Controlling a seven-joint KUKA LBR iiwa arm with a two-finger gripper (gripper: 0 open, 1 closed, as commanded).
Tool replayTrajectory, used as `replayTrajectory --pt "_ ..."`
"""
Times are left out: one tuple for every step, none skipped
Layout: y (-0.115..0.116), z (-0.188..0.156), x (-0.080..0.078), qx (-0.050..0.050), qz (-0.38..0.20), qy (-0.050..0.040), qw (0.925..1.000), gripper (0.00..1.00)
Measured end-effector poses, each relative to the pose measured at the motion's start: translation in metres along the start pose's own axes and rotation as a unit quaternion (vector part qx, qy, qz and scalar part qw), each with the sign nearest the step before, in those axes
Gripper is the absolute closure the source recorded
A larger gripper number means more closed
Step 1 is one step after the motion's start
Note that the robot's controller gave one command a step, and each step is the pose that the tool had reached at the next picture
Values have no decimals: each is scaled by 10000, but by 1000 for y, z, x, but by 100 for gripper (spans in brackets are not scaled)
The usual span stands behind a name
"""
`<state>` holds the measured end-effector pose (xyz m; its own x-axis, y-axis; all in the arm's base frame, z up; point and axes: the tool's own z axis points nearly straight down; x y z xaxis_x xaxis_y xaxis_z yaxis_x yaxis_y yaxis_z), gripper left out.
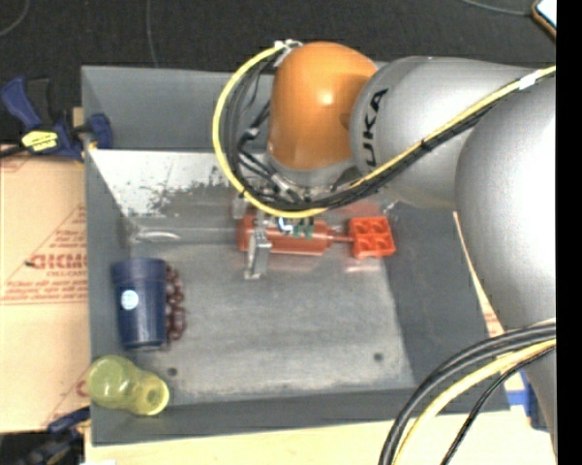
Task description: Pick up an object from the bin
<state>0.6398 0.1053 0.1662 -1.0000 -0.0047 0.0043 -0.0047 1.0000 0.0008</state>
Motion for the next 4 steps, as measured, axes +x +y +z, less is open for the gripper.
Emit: replayTrajectory --pt "0 -5 -2 -5 15 -41 10000 0" --pt "-120 98 -8 17 51 -22 10000 0" --pt "-101 41 -10 -10 -340 -88 9994 0" --pt "-81 65 -9 -1 -247 -35 9997 0"
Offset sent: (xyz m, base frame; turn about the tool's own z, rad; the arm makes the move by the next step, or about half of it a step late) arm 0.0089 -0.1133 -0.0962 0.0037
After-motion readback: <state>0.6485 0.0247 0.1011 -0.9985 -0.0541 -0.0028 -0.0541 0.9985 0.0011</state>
